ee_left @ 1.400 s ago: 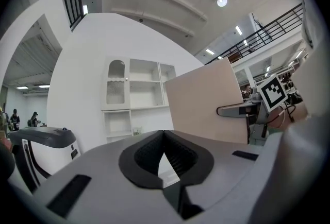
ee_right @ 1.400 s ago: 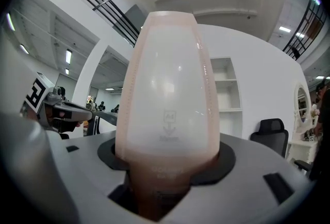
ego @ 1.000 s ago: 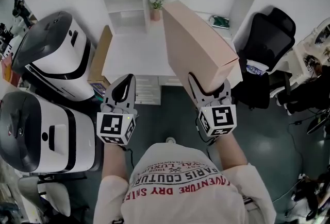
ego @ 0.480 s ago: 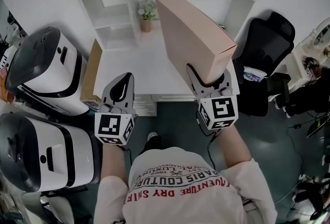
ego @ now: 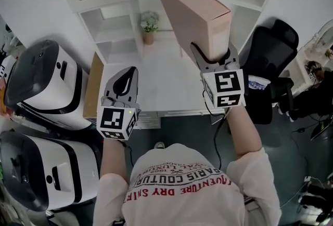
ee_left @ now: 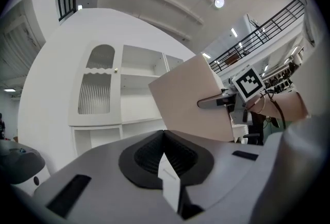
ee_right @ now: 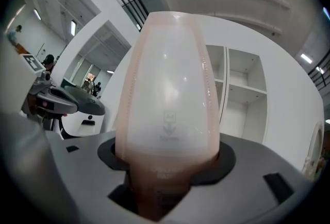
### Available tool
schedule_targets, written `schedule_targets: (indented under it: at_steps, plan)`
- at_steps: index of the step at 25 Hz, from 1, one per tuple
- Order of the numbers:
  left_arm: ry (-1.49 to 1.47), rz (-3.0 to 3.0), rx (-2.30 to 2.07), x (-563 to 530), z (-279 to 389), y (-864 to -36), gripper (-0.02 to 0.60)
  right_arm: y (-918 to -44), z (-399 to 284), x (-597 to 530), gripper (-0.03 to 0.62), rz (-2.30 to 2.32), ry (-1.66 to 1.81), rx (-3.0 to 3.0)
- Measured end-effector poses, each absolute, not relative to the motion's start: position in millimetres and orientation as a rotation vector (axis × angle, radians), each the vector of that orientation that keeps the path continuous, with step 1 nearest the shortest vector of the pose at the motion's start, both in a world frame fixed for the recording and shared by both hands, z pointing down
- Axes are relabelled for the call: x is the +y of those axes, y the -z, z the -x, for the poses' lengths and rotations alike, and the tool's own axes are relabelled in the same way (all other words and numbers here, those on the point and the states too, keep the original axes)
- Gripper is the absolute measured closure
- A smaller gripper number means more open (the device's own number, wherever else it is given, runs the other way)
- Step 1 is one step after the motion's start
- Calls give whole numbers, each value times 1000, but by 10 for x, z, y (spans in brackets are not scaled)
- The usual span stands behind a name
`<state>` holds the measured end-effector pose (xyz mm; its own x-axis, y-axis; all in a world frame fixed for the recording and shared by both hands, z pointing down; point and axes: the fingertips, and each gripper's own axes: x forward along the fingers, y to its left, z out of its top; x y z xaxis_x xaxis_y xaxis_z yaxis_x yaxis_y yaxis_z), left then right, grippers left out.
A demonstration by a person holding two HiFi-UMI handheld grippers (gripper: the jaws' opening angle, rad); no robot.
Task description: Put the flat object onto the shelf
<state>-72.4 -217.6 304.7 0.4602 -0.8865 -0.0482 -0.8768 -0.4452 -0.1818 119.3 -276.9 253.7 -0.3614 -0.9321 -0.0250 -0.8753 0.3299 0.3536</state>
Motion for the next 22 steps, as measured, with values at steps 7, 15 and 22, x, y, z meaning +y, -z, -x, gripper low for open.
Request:
schedule_targets:
  at_steps: [7,15,22]
  plan:
    - [89,2542,1485,-2499,837,-2986,569,-2001,-922,-3282,289,-1491,691,-2101]
    - [53,2568,1477,-2761,1025,-3030,568,-1711,-628,-3818,284,-1252,967,-1656]
    - [71,2578,1444,-2965,1155,-3066,569,-1763,-413,-4328,279,-1157,1087,-1428]
